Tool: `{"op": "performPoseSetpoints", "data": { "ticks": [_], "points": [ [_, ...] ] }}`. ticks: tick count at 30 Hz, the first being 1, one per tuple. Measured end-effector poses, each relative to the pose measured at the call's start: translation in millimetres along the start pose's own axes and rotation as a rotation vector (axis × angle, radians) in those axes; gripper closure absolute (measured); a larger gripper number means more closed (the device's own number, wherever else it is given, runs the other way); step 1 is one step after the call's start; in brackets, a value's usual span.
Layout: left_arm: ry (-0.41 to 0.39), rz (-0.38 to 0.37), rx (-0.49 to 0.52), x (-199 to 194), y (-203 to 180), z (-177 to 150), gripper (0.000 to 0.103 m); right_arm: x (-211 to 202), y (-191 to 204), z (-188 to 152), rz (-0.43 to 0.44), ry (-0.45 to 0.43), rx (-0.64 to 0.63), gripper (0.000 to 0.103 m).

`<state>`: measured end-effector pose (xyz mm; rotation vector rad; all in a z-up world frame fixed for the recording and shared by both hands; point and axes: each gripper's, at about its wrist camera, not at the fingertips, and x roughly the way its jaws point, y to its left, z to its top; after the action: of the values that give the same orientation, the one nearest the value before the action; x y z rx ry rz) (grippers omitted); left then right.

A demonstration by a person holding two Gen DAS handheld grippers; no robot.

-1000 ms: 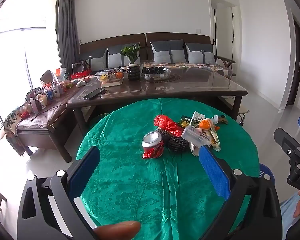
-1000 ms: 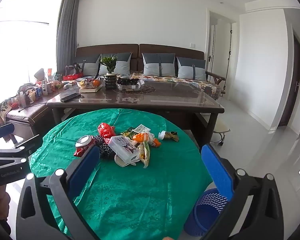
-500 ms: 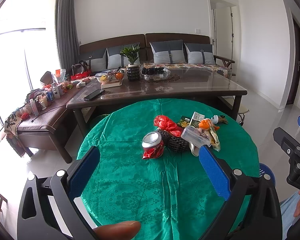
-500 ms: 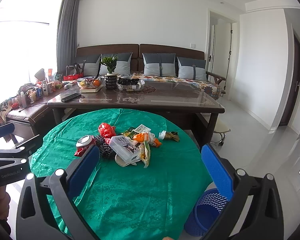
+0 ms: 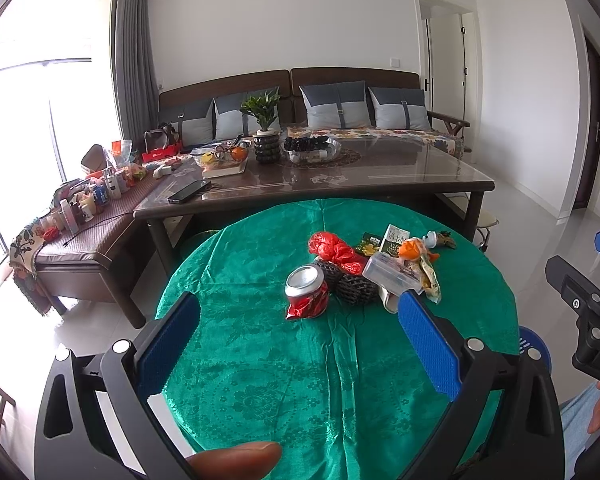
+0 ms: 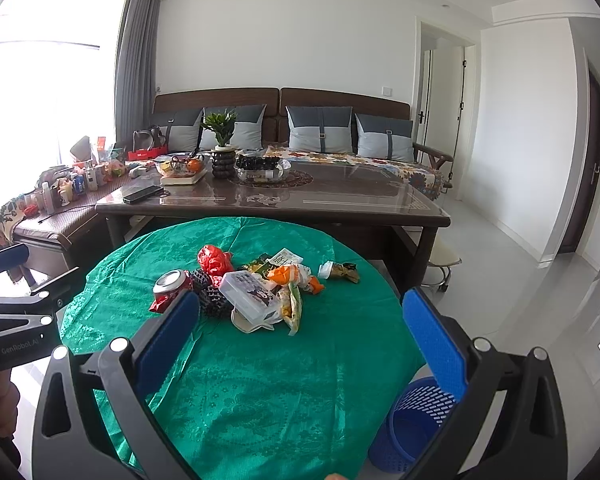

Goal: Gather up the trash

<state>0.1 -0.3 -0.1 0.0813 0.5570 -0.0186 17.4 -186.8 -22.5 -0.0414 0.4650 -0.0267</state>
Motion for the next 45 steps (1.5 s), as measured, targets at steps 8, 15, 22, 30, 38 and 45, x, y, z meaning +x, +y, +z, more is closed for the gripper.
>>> {"op": "performPoseSetpoints", "data": {
  "ticks": [8,15,22,30,38,45],
  "points": [
    [-0.002,0.001,0.001,-0.1,-0.1,0.0,0.005,-0.8,-0.1,0.5,0.000,0.000,0.001,0.005],
    [-0.002,0.002,0.002,-0.1,-0.1,0.0,0.005,-1.0,-0.3,0.5,0.001,0.001,0.000,0.005],
    [-0.004,0.002,0.002,-0.2,-0.1,0.0,0.005,-1.1,-0.3,0.6,0.001,0.000,0.000,0.005],
    [-0.005,0.003,0.003,-0.3,-0.1,0.0,0.005,-0.9,-0.4,0.7,0.001,0.001,0.000,0.005],
    [-0.006,0.004,0.003,-0.1,0.0,0.1,0.005,-0.1,-1.9,1.0,0.002,0.000,0.000,0.005],
    [-0.006,0.005,0.004,-0.1,0.0,0.1,0.005,1.2,-1.3,0.1,0.000,0.003,-0.001,0.005]
  ]
}}
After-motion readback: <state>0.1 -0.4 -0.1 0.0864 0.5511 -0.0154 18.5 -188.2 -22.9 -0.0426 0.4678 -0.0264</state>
